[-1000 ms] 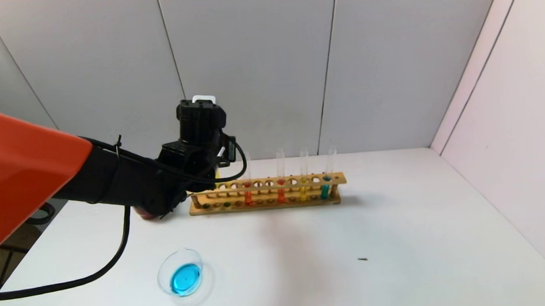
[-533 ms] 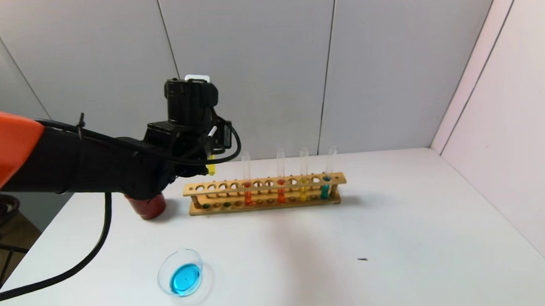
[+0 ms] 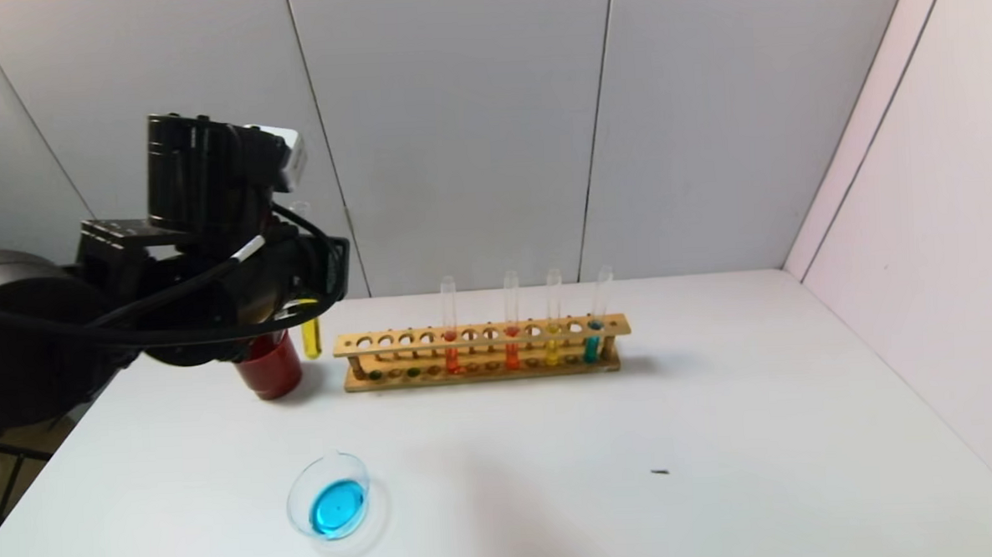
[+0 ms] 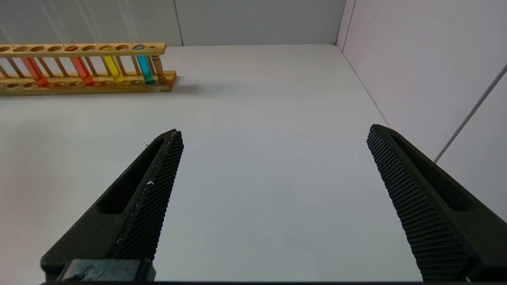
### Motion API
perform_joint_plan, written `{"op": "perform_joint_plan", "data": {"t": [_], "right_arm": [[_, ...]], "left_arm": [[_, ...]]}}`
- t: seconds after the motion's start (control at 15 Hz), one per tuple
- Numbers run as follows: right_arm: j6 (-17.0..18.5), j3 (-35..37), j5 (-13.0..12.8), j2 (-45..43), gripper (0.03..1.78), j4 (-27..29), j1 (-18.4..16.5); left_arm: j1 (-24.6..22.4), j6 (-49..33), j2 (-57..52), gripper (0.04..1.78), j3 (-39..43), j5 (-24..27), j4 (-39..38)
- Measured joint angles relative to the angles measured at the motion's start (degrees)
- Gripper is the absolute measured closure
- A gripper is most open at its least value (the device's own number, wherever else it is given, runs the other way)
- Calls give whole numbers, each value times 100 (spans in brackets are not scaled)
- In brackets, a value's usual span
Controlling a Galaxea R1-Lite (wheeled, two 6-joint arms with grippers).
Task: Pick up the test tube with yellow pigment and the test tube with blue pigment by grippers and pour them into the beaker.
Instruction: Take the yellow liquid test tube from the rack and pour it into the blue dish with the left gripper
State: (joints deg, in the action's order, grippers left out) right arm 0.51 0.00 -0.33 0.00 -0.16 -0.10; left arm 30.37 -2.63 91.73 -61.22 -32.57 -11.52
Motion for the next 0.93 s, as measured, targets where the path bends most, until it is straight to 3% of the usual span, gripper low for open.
{"op": "perform_joint_plan", "data": {"t": [0.47, 0.93], "right_arm": [[0, 0, 0, 0, 11, 0, 0], [1, 0, 0, 0, 11, 0, 0]], "left_arm": [[-124, 605, -1484, 151, 1425, 302, 736], [-272, 1101, -1514, 151, 2249, 730, 797]]}}
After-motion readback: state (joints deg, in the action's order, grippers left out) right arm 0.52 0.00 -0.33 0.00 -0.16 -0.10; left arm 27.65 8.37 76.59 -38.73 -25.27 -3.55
